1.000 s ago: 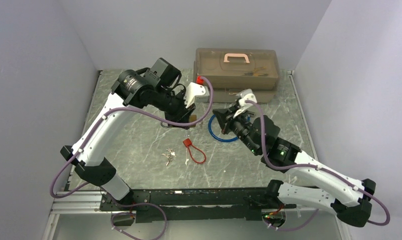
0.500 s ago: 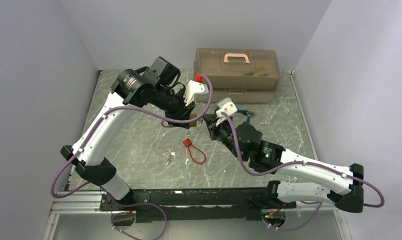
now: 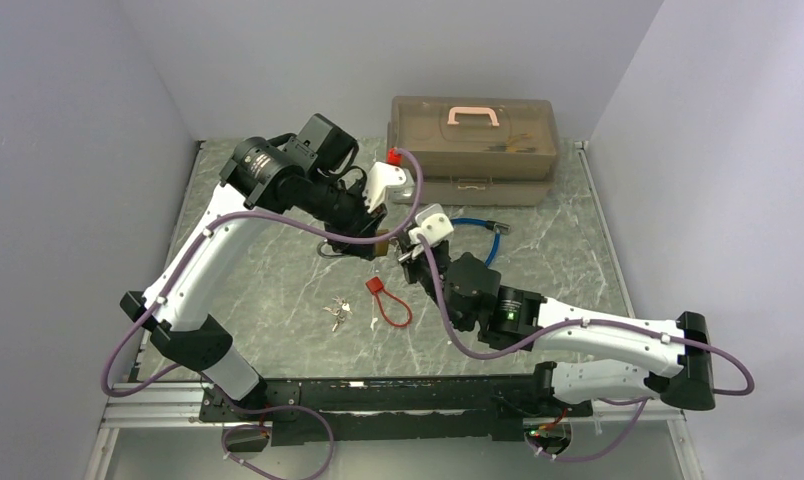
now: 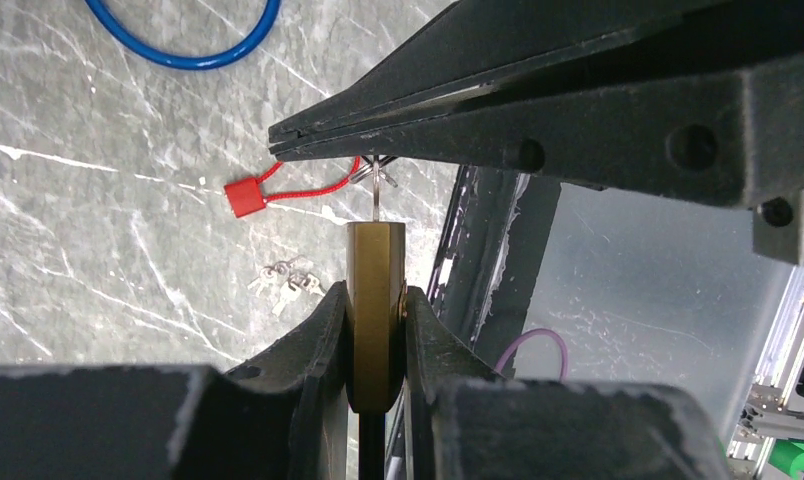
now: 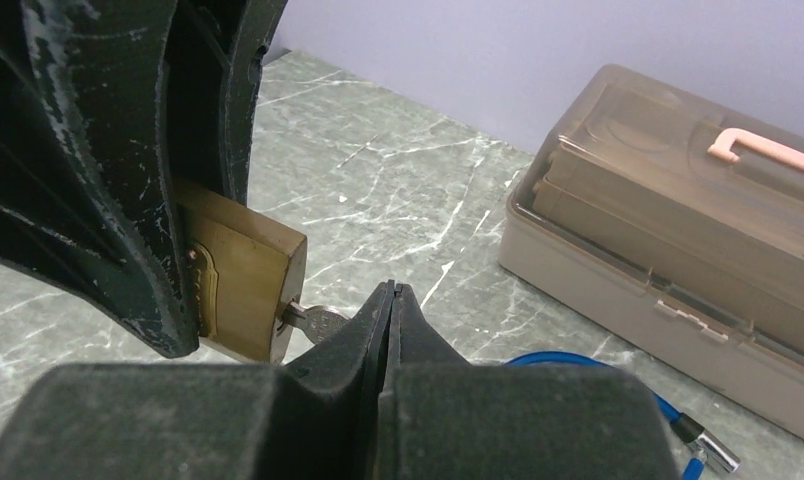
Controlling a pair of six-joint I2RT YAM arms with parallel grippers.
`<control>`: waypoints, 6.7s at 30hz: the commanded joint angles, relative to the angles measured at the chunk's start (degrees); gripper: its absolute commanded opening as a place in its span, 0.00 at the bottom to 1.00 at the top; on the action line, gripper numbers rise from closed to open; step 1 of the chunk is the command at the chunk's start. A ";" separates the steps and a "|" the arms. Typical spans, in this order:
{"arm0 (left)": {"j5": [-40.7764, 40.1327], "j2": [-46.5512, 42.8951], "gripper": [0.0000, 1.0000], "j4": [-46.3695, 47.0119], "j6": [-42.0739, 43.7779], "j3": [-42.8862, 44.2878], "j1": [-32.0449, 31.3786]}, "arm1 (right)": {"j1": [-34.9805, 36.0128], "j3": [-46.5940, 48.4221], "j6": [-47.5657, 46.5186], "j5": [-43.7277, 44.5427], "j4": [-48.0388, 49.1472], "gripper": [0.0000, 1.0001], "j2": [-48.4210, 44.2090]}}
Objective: Unlock with the key
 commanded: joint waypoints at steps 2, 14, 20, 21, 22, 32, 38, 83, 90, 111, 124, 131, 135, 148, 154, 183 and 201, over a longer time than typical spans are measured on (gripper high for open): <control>2.56 -0.51 0.00 6.98 -2.22 3.87 0.34 | 3.00 3.93 1.09 -0.76 5.77 0.00 3.84; 5.58 -2.55 0.00 7.91 1.07 0.31 3.72 | -1.48 6.34 5.95 -4.13 -4.03 0.19 -1.04; 5.58 -3.66 0.00 5.74 5.02 -0.20 3.70 | -11.85 7.27 7.87 -9.79 -15.64 0.41 -7.28; 5.80 -3.88 0.00 5.51 5.61 -0.31 3.70 | -12.52 7.80 7.30 -9.96 -16.96 0.43 -7.74; 6.11 -4.33 0.00 5.45 6.19 -0.79 3.69 | -13.08 8.65 6.67 -10.21 -18.50 0.45 -8.02; 8.98 -6.37 0.00 2.15 11.56 -2.47 3.75 | -22.61 17.03 7.18 -52.47 -28.59 0.54 -7.54; 10.14 -8.78 0.00 2.92 13.70 -5.78 3.72 | -28.48 15.91 12.51 -69.52 -23.18 0.58 -7.07; 11.01 -7.33 0.00 1.15 16.56 -2.45 3.63 | -30.39 5.59 34.54 -92.24 4.60 0.06 3.39; 10.54 -8.40 0.00 3.52 15.84 -4.85 3.50 | -30.38 7.10 33.97 -90.49 3.19 0.00 3.19; -19.11 -16.91 0.00 19.13 27.89 -14.24 -10.03 | -31.57 1.28 54.20 -80.94 8.09 0.00 2.87; 1.23 -9.76 0.00 6.17 18.48 -9.26 -5.07 | -34.27 12.44 24.20 -79.81 -11.76 0.52 -4.08; 9.47 -6.86 0.00 4.74 16.49 -3.87 -0.18 | -33.63 11.74 23.23 -86.03 -10.81 0.54 -3.43; 11.13 -6.60 0.00 5.00 15.35 -2.76 -0.02 | -32.54 10.92 22.87 -84.62 -10.29 0.52 -2.95; 12.21 -6.70 0.00 5.28 14.04 -2.54 -0.04 | -30.16 11.34 28.96 -84.27 -2.66 0.32 2.55; 10.65 -6.90 0.00 5.77 13.33 -3.29 -0.01 | -29.89 11.83 29.25 -82.42 -3.64 0.00 3.00; 0.69 -11.14 0.54 6.98 22.96 -19.92 8.81 | -36.77 7.93 33.19 -78.25 -5.17 0.00 -1.92; 0.69 -15.12 0.02 14.80 23.48 -24.61 9.49 | -36.98 4.99 38.31 -82.58 1.76 0.00 0.43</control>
